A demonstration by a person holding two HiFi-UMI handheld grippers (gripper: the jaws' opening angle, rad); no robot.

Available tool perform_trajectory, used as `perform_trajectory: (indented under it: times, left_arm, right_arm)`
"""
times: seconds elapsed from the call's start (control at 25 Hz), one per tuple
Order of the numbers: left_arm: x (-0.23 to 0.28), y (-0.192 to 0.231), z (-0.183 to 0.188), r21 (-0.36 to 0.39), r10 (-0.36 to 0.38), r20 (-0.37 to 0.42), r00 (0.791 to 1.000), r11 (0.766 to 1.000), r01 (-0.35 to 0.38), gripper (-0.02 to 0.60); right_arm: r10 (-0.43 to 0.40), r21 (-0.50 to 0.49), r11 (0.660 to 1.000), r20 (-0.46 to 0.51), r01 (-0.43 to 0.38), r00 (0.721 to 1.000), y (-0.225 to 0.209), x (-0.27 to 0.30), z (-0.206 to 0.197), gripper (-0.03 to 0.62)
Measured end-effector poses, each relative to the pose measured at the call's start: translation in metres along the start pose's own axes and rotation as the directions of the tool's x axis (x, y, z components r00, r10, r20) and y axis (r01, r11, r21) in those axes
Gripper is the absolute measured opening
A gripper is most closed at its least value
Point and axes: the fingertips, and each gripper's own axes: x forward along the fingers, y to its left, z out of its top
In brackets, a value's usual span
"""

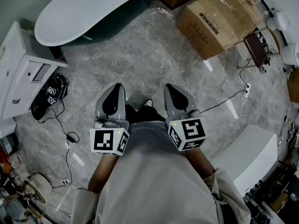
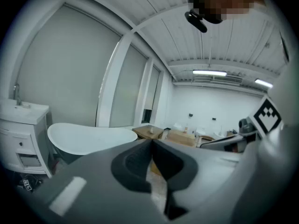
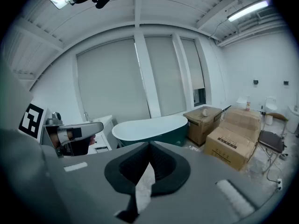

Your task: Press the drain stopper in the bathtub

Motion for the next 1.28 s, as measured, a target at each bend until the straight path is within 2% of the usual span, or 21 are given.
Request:
perform_trajectory:
  times: [0.16,0.32,0.6,0.84,1.12,1.28]
  left_arm:
    - [0.005,-0.007,0.002,0.003,-0.003,-0.007,1.000,1.000,0.003,0.000]
    - [0.011,-0.005,-0.004,-0.048,-0.002,-0.015,1.000,0.999,0.001,0.000]
    - [0.037,0.011,-0.004,-0.050,-0.015,-0.041,0.999,0.999,0.013,0.000]
    - [0.090,0.050,0.000,-0.121,-0.014,-0.055,0.998,0.993,0.007,0.000]
    - [0.179,0.089,0.035,-0.133,-0.044,-0.051,0.998,0.990,0.037,0.000]
    - [0.223,0.112,0.056,-0.121,-0.049,-0.058,0.997,0.992,0.042,0.000]
  right_arm:
    - [0.011,-0.003,1.000,0.000,-0.011,1.000,-0.010,-0.004,0.000,-0.002]
    - [0.034,-0.013,0.999,-0.025,-0.035,0.999,-0.009,-0.002,-0.004,-0.006]
    - [0.075,0.071,0.995,-0.025,-0.073,0.997,-0.013,0.026,0.001,-0.011]
    - [0.052,0.090,0.995,-0.020,-0.050,0.998,-0.030,0.071,0.027,-0.012]
    - [-0.004,0.096,0.995,-0.046,0.009,0.999,-0.073,0.146,0.077,-0.012]
    - [0.010,0.108,0.994,-0.060,-0.003,0.998,-0.082,0.187,0.102,-0.012]
